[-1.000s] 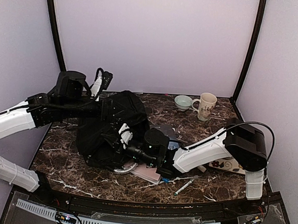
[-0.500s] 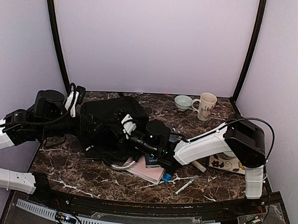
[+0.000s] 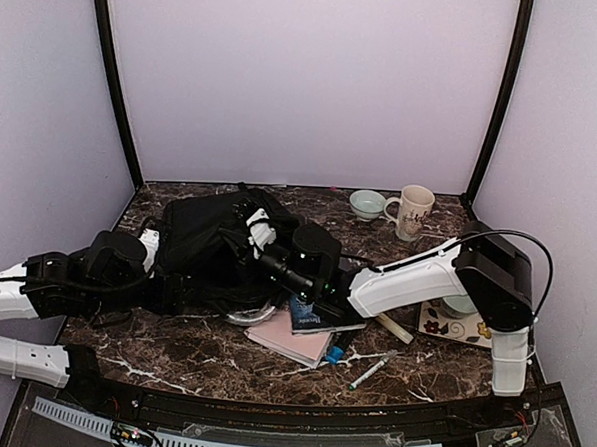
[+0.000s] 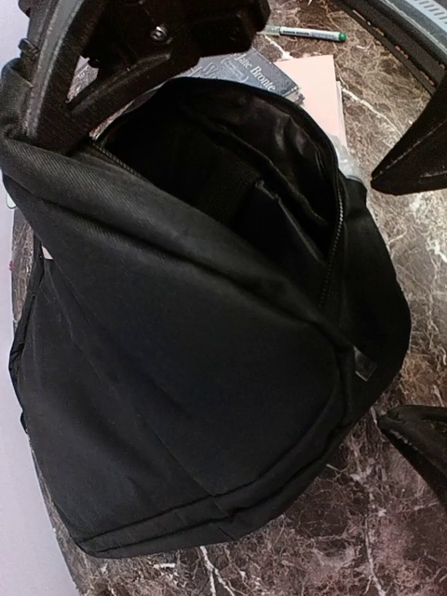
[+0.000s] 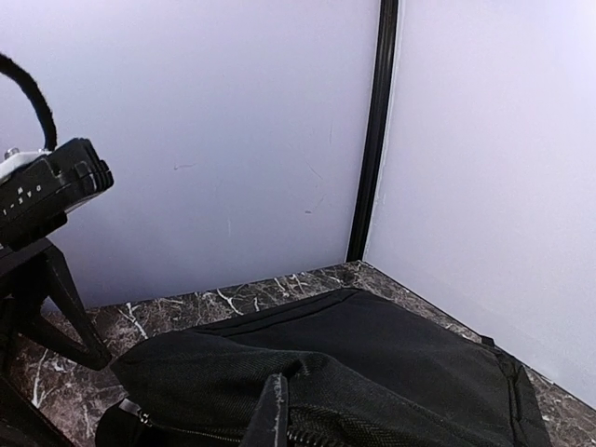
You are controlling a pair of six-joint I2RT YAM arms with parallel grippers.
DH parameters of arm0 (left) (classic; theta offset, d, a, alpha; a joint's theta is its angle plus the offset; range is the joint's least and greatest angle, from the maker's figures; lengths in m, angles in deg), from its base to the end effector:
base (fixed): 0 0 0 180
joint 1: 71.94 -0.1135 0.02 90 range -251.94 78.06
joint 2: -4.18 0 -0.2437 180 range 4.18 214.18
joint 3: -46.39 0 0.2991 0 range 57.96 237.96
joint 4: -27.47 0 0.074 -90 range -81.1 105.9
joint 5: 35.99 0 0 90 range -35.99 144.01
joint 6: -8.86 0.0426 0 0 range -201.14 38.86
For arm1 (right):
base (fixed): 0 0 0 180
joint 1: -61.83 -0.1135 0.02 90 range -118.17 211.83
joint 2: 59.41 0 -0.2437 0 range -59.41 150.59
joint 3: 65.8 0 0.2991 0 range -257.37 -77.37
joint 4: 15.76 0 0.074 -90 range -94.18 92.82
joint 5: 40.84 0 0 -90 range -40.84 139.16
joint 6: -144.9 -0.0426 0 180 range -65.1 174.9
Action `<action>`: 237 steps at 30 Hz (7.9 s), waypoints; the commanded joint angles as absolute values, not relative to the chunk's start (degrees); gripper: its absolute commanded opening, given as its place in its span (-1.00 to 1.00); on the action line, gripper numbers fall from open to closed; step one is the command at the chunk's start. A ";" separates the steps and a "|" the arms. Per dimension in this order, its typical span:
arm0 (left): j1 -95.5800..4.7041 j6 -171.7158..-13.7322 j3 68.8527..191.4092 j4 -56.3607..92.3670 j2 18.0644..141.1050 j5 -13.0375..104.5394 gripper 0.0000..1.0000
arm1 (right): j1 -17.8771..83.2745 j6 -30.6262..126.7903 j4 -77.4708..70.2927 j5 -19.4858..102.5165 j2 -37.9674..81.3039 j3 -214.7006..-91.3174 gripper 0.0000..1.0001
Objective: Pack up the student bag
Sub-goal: Pick up the largest pocket of the bag from the student bag, then unzip the largest pocket of the student bag, then grab the book from the book.
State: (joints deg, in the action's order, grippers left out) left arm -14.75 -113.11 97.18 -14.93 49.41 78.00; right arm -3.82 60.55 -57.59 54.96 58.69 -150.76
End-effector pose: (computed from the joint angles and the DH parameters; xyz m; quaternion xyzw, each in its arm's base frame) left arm 0.1427 -0.1893 0.2478 0.1002 0.8740 -0.1748 0.4422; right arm 0.2102 0.4540 0.1825 -0.3480 0.5511 0.3503 0.6726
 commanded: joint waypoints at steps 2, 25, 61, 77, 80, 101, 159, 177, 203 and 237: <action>-14.46 -112.51 93.58 -10.55 46.06 82.93 0.54 | -3.30 59.05 -60.00 54.16 53.63 -152.14 -1.00; -16.68 -108.38 84.63 6.61 48.22 86.74 -0.25 | -3.30 56.45 -64.39 51.56 51.35 -146.45 -1.00; -22.36 -117.20 87.68 -8.00 49.88 92.24 -1.00 | -1.78 56.44 -67.58 53.80 51.22 -143.82 -1.00; -24.12 -123.04 89.24 -16.15 48.40 93.68 -1.00 | 2.32 45.80 -59.47 39.54 63.28 -157.07 -1.00; -23.84 -125.48 90.09 -19.42 48.33 93.24 -1.00 | 2.32 45.15 -56.18 38.82 65.78 -160.87 -1.00; -22.89 -123.06 88.44 -16.10 44.15 90.48 0.04 | 4.58 55.80 -27.37 28.99 58.59 -160.03 -0.16; -19.97 -102.83 108.06 30.59 99.78 42.95 0.14 | 4.26 0.94 -24.16 51.85 16.59 -104.18 0.97; -18.68 -104.09 108.32 32.68 104.52 42.41 0.05 | 5.93 0.78 -33.15 48.99 17.32 -99.58 0.87; -18.16 -105.75 108.94 34.57 109.10 41.31 -0.04 | 12.86 6.47 -56.19 34.01 22.16 -93.97 0.10; -16.58 -107.47 109.68 36.97 108.81 39.96 -0.08 | 13.34 7.09 -37.83 29.90 13.89 -109.06 -1.00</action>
State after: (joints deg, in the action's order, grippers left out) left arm -19.75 -109.88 108.72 40.04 107.44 45.08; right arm 15.43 3.61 -28.96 36.14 17.27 -102.76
